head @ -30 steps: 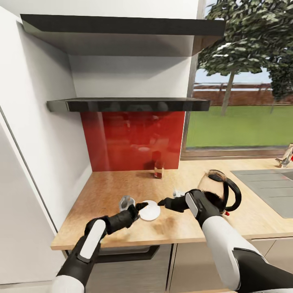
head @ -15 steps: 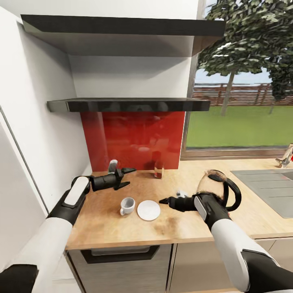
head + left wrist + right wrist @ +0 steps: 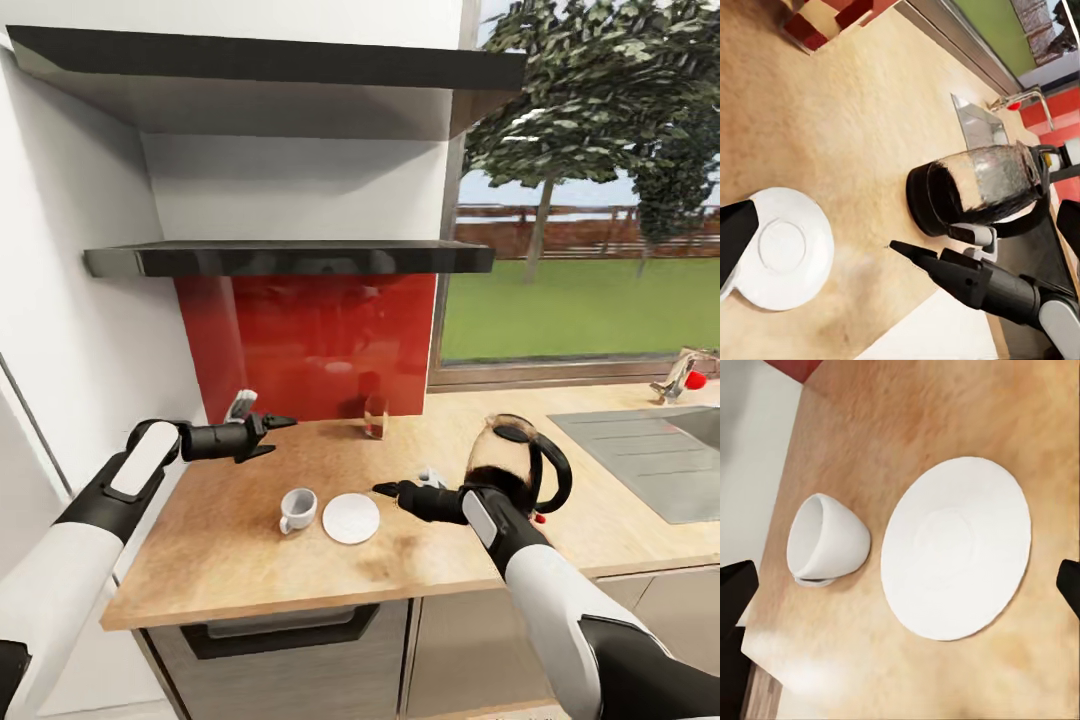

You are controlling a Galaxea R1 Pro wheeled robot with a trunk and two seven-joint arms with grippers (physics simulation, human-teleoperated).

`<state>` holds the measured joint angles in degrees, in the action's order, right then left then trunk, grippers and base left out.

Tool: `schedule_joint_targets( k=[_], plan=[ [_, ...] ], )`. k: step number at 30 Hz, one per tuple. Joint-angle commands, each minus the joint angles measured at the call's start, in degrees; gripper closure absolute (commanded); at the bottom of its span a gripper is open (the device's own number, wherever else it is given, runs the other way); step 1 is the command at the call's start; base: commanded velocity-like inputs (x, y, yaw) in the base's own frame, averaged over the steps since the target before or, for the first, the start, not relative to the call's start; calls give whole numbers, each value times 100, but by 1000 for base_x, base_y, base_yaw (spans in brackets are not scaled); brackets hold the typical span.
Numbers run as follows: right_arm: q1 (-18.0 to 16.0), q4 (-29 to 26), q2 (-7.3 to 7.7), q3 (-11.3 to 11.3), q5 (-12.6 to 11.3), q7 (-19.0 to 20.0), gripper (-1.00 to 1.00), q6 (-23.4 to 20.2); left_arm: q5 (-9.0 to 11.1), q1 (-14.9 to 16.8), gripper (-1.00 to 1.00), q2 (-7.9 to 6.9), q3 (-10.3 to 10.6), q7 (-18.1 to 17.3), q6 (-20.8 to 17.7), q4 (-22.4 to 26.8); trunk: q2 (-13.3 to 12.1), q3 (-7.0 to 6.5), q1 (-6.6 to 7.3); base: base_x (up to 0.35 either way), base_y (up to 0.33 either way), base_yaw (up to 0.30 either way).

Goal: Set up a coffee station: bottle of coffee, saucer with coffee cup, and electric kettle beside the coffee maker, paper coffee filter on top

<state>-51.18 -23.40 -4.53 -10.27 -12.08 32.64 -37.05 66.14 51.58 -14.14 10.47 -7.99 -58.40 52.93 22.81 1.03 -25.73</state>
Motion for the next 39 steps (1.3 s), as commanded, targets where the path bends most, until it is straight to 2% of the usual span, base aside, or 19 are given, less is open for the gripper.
schedule_joint_targets(
  k=[1, 8, 13, 15, 19, 24, 28, 34, 37, 38, 39],
  plan=[
    [-6, 0, -9, -36, -14, 2, -100, -40, -56, 3, -100, -13, 22, -58, 6, 21, 11, 11, -5, 164, 0, -290],
    [-6, 35, -18, -33, -18, 0, -100, -39, -69, -21, -100, -33, 43, -50, 37, 69, 11, 11, -5, 297, 1, -297],
    [-6, 145, -136, -34, -12, -14, -100, -28, -97, -20, -100, -189, 43, -43, 39, 69, 11, 11, -5, 323, 90, -298],
    [-6, 163, -205, -29, 3, -26, -100, -23, -271, -11, -100, -244, 43, -42, 31, 63, 11, 11, -5, 305, 160, -298],
    [-6, 237, -228, -28, 22, -33, -100, -27, -626, -20, -100, -270, 43, -51, 3, 36, 11, 11, -5, 230, 117, -298],
    [-6, 757, -241, -27, 15, -24, -100, -30, -784, -35, -100, -394, 61, -53, -11, 32, 11, 11, -5, 51, 22, -189],
    [-6, 1014, -267, -27, 18, -22, -100, -30, -838, -57, -100, -612, 358, -54, -13, 16, 11, 11, -5, 31, 3, -27],
    [-6, 1287, -338, -20, 34, -12, -100, -31, -847, -68, -100, -658, 590, -54, -13, -10, 11, 11, -5, 17, 0, -3],
    [-6, 1523, -386, -12, 41, 0, -100, -31, -853, -73, -100, -685, 836, -61, -20, -25, 11, 11, -5, 1, 0, 0],
    [-6, 1613, -467, 2, 58, 4, -100, -31, -863, -76, -100, -738, 1093, -77, -21, -27, 11, 11, -5, 0, 0, 0],
    [-6, 1643, -484, 7, 61, 5, -100, -31, -864, -77, -100, -748, 1147, -81, -21, -28, 11, 11, -5, 0, 0, 0]
  ],
)
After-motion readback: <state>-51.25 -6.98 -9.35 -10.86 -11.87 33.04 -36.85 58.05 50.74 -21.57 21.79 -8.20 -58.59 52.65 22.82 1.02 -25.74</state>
